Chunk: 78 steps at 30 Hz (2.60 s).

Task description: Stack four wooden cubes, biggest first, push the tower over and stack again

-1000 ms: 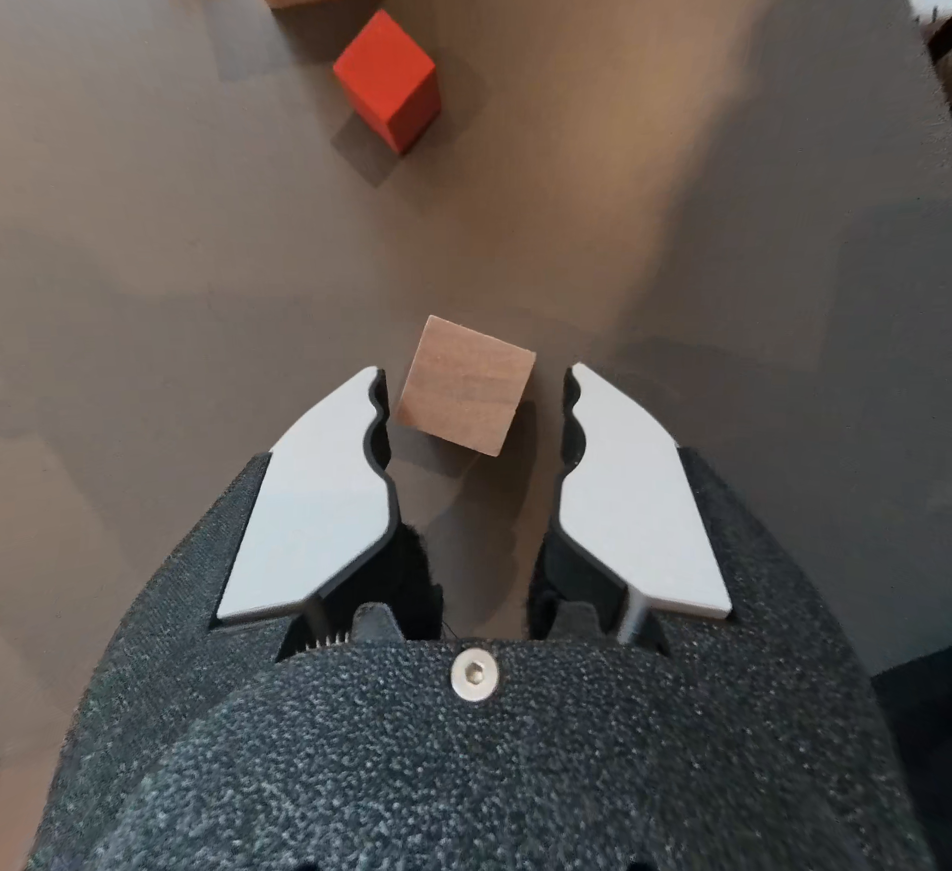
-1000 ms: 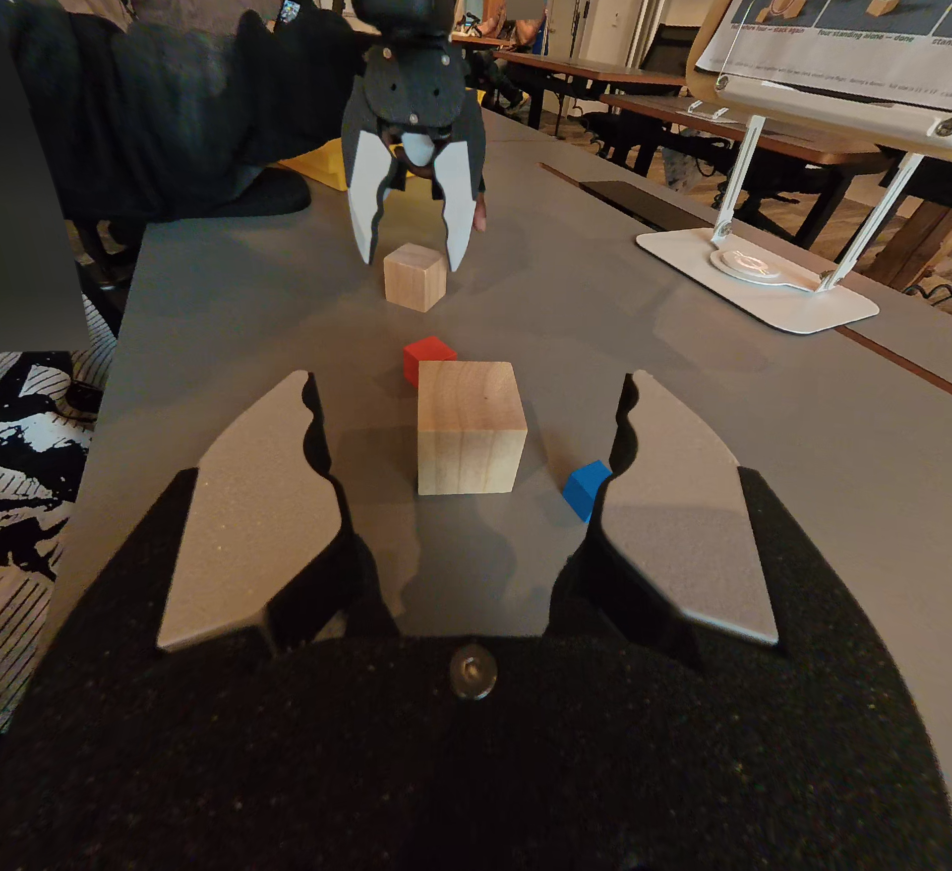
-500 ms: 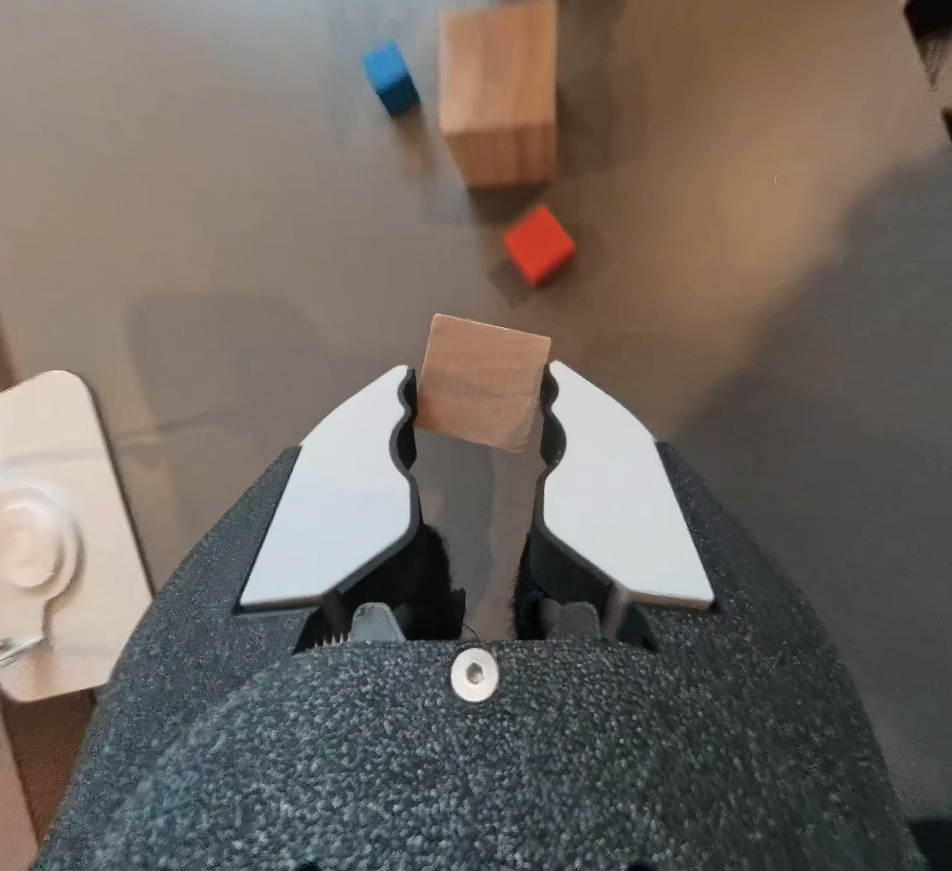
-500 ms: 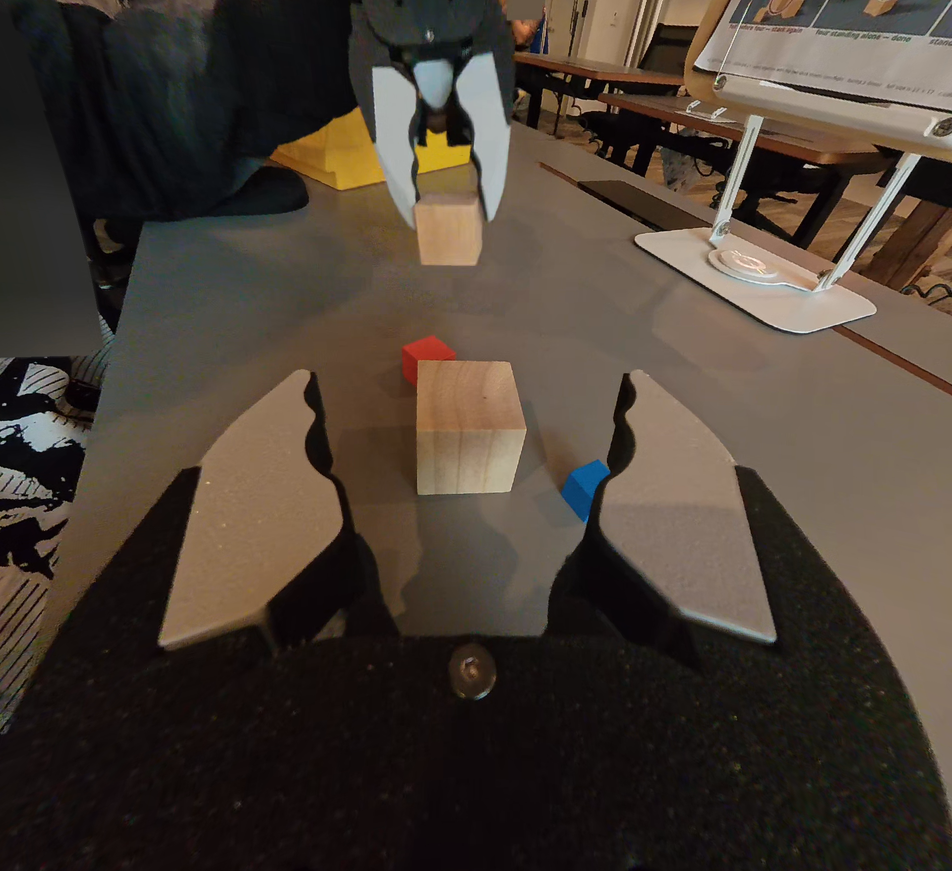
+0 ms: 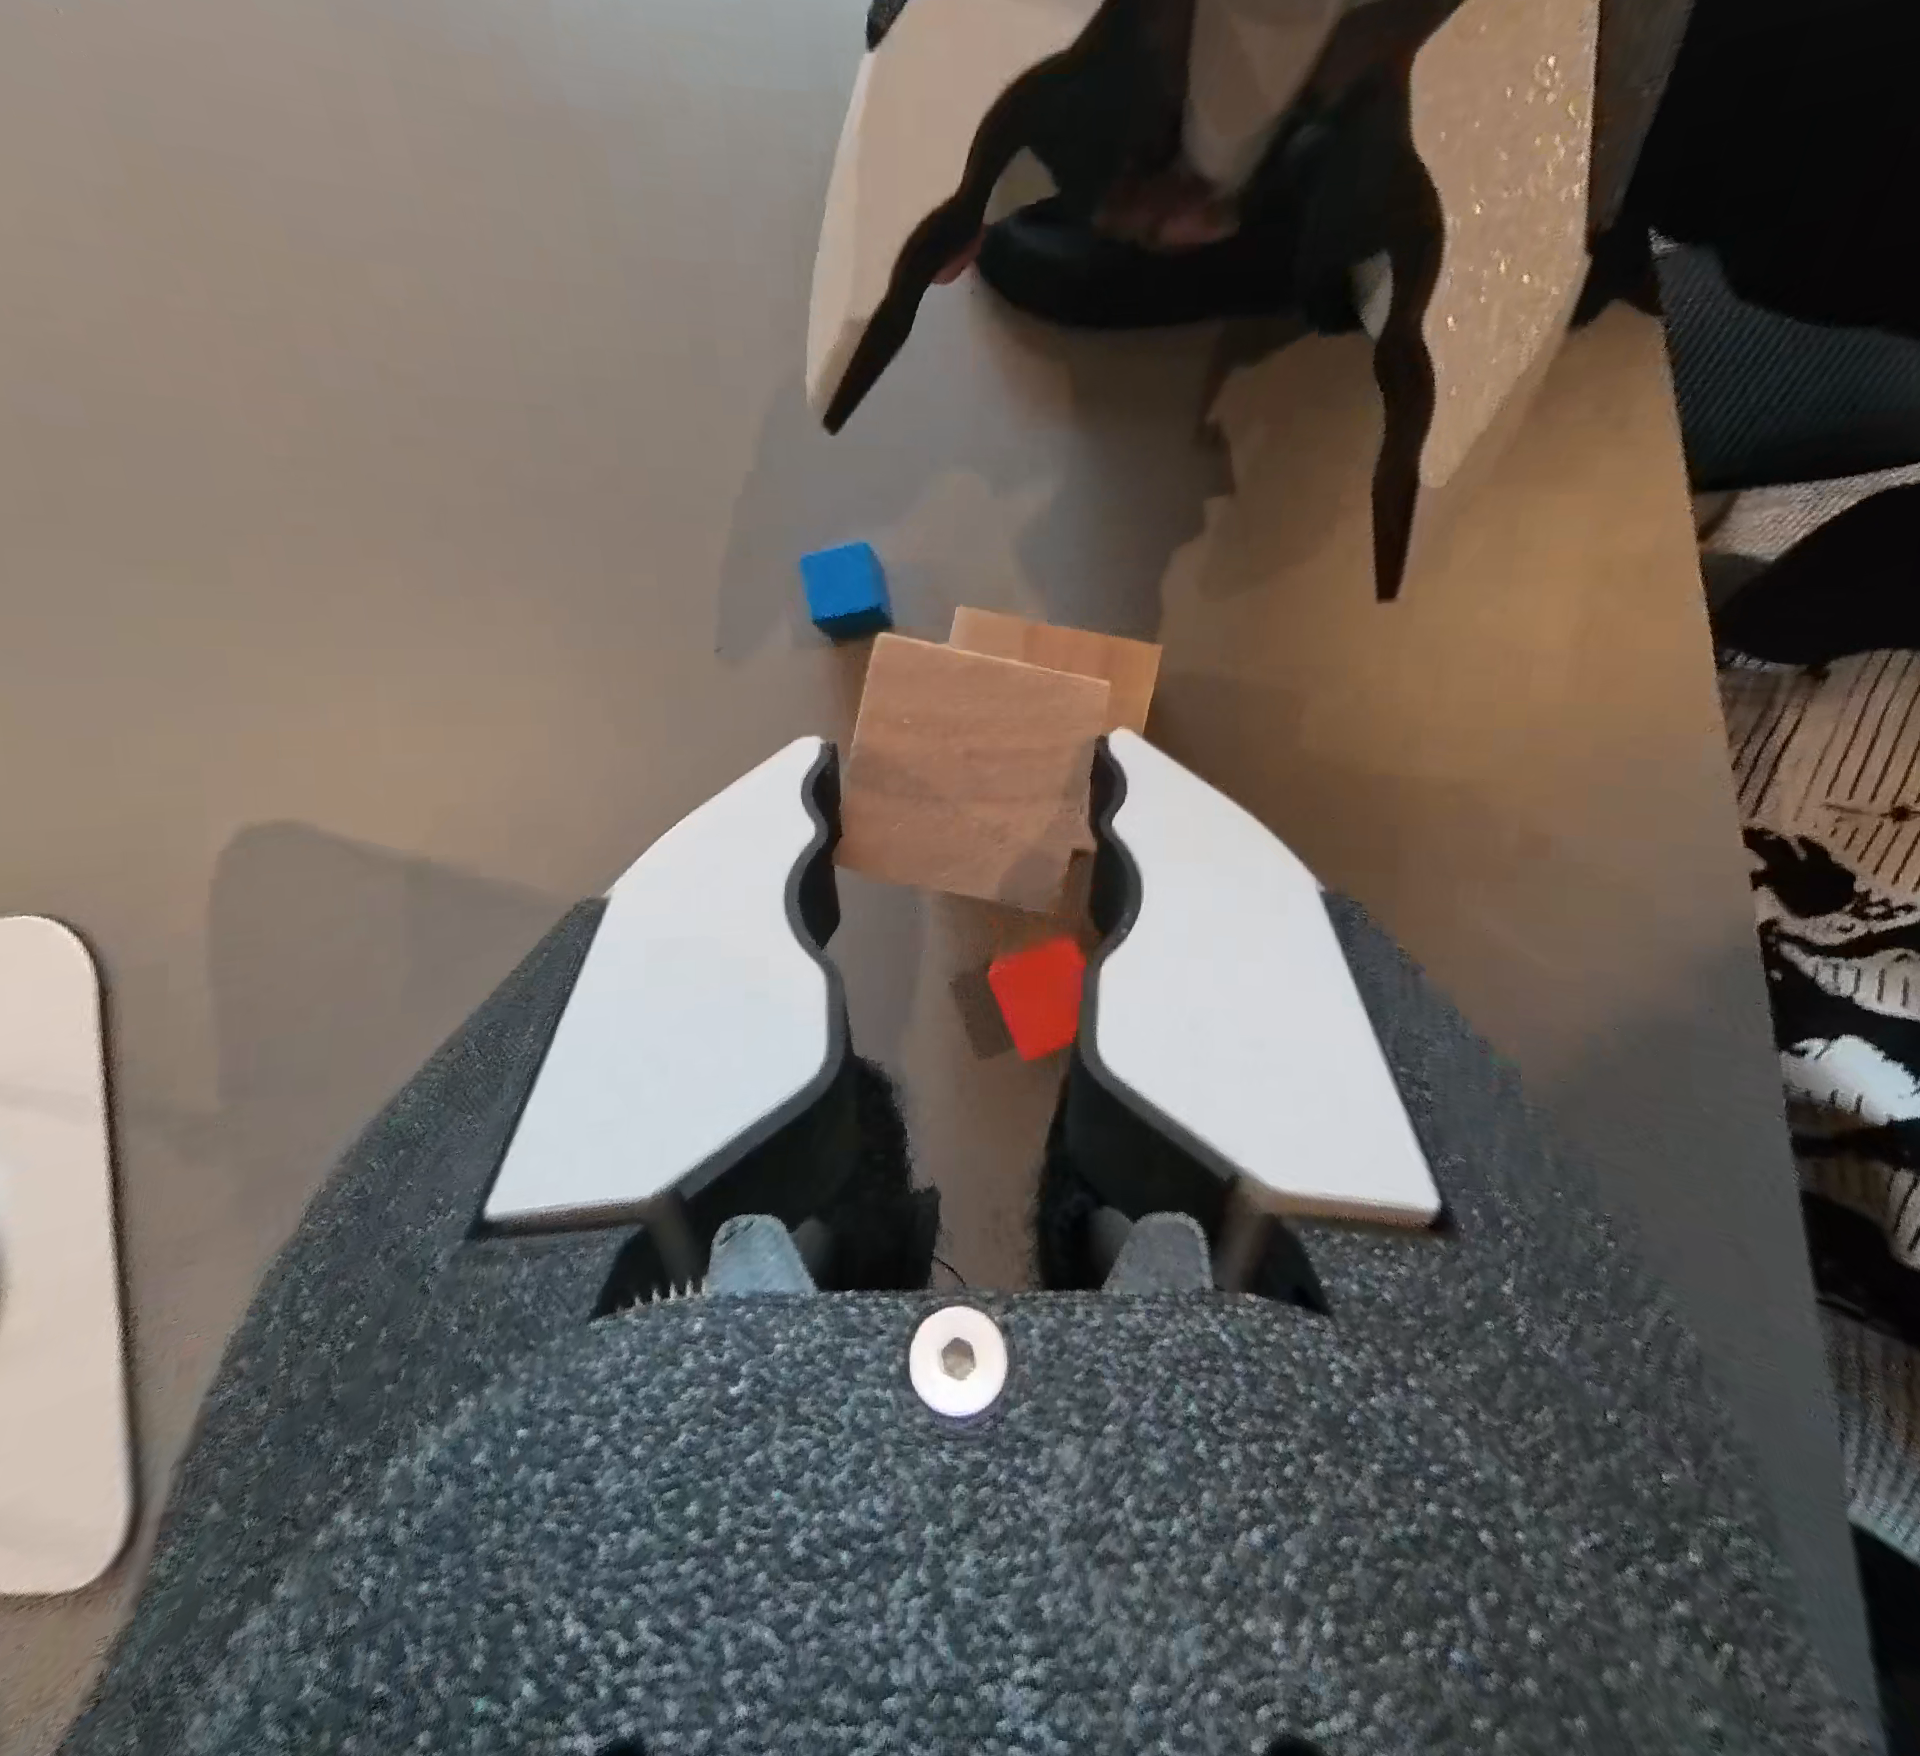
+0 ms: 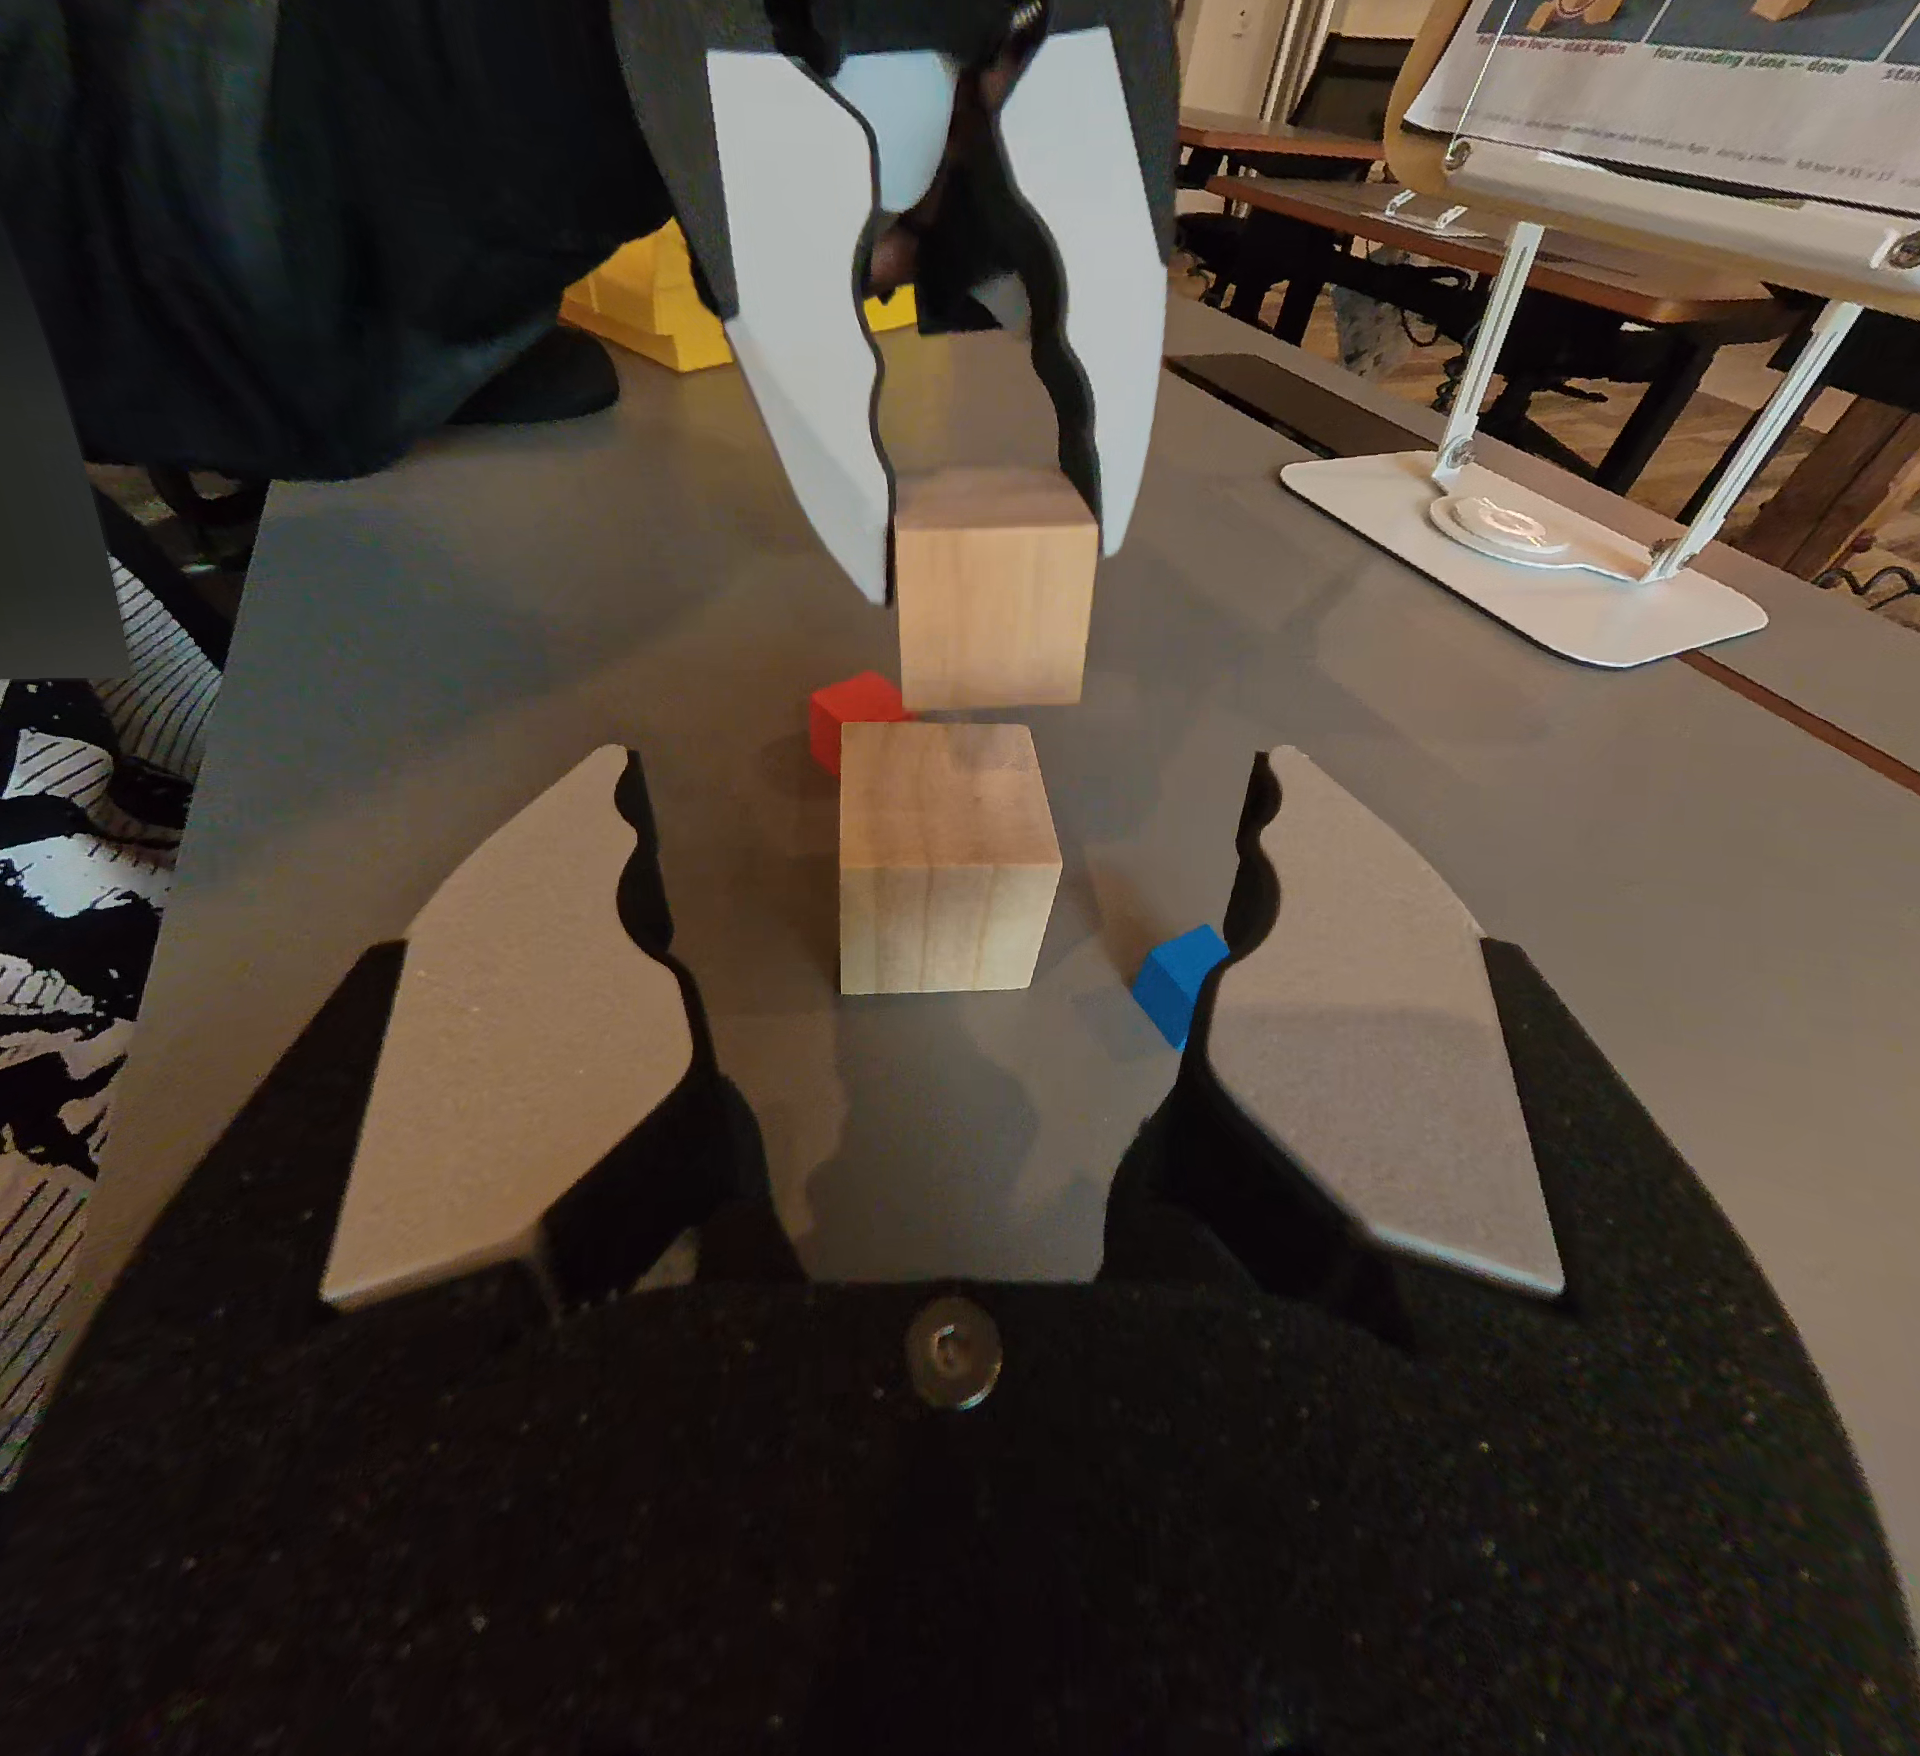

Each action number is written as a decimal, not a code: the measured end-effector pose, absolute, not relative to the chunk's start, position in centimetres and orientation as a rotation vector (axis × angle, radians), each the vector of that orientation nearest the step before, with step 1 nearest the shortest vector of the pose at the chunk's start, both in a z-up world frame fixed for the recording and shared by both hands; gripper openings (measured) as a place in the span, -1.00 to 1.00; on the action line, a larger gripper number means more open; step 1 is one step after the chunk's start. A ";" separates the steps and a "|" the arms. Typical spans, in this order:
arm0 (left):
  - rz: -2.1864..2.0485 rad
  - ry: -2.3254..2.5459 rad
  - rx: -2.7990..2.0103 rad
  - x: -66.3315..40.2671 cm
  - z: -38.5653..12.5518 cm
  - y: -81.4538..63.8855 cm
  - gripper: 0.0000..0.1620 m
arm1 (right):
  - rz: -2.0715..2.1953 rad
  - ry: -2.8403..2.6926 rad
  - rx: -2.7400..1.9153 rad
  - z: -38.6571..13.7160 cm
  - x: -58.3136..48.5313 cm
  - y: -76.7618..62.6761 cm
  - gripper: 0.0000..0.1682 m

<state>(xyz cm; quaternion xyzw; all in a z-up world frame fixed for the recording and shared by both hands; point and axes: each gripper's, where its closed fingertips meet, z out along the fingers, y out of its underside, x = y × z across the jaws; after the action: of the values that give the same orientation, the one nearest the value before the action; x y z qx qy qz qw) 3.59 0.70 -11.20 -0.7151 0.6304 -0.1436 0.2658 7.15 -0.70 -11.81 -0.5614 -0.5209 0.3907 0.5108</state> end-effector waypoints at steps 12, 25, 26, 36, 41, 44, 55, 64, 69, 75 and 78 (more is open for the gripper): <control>-0.383 1.754 -1.991 5.1 -13.4 0.0 -0.44 | 0.938 -1.262 -1.351 -11.9 7.1 -0.8 0.26; -0.357 1.747 -2.018 5.0 -13.9 0.4 -0.43 | 0.941 -1.261 -1.355 -11.9 7.1 -0.7 0.26; -0.360 1.747 -2.017 5.0 -13.9 0.4 -0.43 | 0.941 -1.260 -1.354 -11.9 7.1 -0.7 0.26; -0.406 1.738 -2.000 5.2 -13.3 0.1 -0.26 | 0.943 -1.257 -1.354 -11.9 7.1 -0.7 0.25; -0.426 1.685 -1.969 4.2 -11.5 0.4 -0.04 | 0.943 -1.254 -1.345 -11.8 7.2 -0.8 0.25; -0.444 1.583 -1.963 2.3 -10.4 0.7 0.02 | 0.944 -1.258 -1.349 -11.8 7.2 -0.8 0.25; -0.404 1.296 -2.138 -4.4 -14.7 -0.3 0.09 | 0.943 -1.258 -1.351 -11.9 7.2 -0.7 0.25; -0.378 1.289 -2.177 -3.8 -18.2 -1.0 0.00 | 0.951 -1.242 -1.345 -11.7 7.3 -0.7 0.23; -0.424 1.304 -2.173 -3.1 -18.9 -0.9 -0.11 | 0.952 -1.243 -1.346 -11.7 7.3 -0.7 0.23; -0.447 1.318 -2.163 -2.3 -19.8 -1.0 -0.30 | 0.953 -1.245 -1.346 -11.7 7.3 -0.7 0.23; -0.448 1.334 -2.162 -2.2 -20.1 -1.2 -0.41 | 0.953 -1.245 -1.343 -11.6 7.3 -0.8 0.24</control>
<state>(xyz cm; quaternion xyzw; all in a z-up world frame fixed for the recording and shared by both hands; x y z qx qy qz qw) -2.17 -1.19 -20.10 -0.8053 0.4967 -0.1670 0.2772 7.30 -0.75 -11.64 -0.5584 -0.5176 0.3963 0.5131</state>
